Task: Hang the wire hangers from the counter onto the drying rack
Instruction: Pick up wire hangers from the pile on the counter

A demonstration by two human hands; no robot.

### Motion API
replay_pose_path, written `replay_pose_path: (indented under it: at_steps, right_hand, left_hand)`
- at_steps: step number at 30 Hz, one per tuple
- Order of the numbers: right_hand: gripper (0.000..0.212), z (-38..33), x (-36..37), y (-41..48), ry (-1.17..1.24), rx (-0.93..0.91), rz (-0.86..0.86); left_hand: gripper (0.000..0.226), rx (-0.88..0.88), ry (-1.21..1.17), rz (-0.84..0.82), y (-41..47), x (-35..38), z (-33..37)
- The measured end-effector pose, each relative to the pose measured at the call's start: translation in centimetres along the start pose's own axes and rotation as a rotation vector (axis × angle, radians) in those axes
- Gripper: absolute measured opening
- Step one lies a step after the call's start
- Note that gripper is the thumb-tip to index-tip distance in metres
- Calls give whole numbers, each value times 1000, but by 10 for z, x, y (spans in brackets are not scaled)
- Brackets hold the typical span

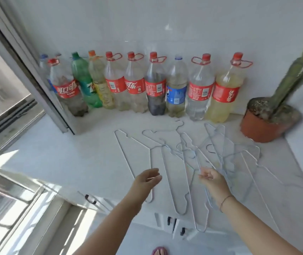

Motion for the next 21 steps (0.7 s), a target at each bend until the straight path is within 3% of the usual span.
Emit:
replay_pose_path:
  at_steps: [5, 11, 16, 21]
  right_hand:
    - [13, 5, -15, 20, 4, 82, 107]
    - [9, -9, -6, 86, -223, 99, 155]
    - [20, -1, -4, 123, -355, 244, 192]
    - [32, 10, -4, 131, -321, 283, 197]
  left_hand:
    - [27, -49, -20, -132, 57, 17, 4]
    - [37, -123, -42, -238, 97, 21, -4]
    - [28, -183, -64, -264, 116, 22, -16]
    - [27, -204, -88, -280, 125, 35, -18]
Point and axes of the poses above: each hand's wrist, its own y-axis towards the middle knuckle, its own x-axis out of the palm, z = x × y, the point moved 8 cm from there along y, towards the middle knuckle, and after that the axes turned 11 degrees about -z, right-handed, at the moved point
